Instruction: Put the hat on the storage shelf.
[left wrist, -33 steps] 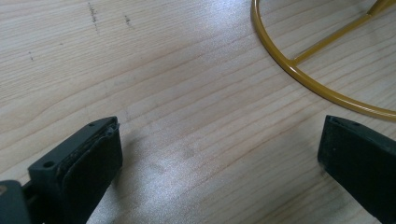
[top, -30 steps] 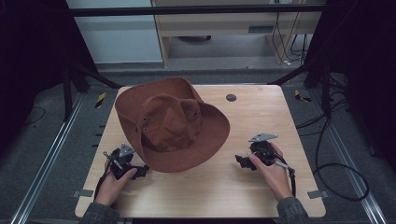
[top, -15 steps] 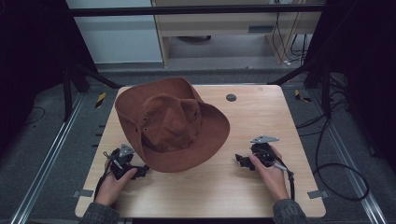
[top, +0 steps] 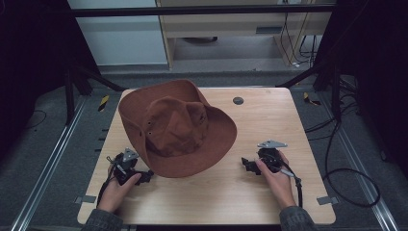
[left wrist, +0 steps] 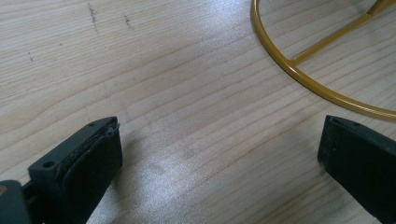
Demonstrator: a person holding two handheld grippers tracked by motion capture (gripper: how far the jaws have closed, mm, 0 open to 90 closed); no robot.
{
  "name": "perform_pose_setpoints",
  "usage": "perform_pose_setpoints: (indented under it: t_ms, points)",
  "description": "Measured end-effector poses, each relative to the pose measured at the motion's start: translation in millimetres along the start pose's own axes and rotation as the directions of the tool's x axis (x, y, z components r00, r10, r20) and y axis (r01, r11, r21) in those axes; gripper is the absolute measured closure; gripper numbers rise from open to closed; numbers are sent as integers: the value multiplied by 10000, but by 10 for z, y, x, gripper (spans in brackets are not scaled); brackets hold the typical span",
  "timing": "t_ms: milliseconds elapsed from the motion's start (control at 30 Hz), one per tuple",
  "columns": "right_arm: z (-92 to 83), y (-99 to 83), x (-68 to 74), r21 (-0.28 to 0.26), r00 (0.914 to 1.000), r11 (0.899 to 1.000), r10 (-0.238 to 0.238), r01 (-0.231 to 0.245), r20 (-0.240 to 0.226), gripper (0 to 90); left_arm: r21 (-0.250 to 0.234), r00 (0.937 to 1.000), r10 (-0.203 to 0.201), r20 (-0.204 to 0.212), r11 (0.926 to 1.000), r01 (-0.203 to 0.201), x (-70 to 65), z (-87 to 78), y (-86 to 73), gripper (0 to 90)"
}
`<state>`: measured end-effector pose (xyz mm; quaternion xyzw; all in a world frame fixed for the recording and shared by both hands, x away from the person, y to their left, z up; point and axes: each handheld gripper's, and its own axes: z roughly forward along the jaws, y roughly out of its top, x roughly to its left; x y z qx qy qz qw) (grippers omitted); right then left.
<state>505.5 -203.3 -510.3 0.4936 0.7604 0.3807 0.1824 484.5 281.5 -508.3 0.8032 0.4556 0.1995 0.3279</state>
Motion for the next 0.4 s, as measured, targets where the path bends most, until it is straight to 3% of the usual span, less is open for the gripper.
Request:
perform_pose_setpoints:
  t_ms: [100, 200, 400]
  points:
    - [7, 2, 26, 96, 9998, 9999, -102, 101, 163, 97, -4, 10000, -5, 4, 10000, 5, 0, 1, 0, 0]
    - [37, 4, 100, 437, 9945, 9962, -777, 747, 707, 62, -6, 10000, -3, 8, 10000, 3, 0, 1, 0, 0]
    - [45, 0, 134, 549, 9941, 9974, -520, 469, 950, 27, -11, 10000, 30, 24, 10000, -30, 1, 9, 8, 0]
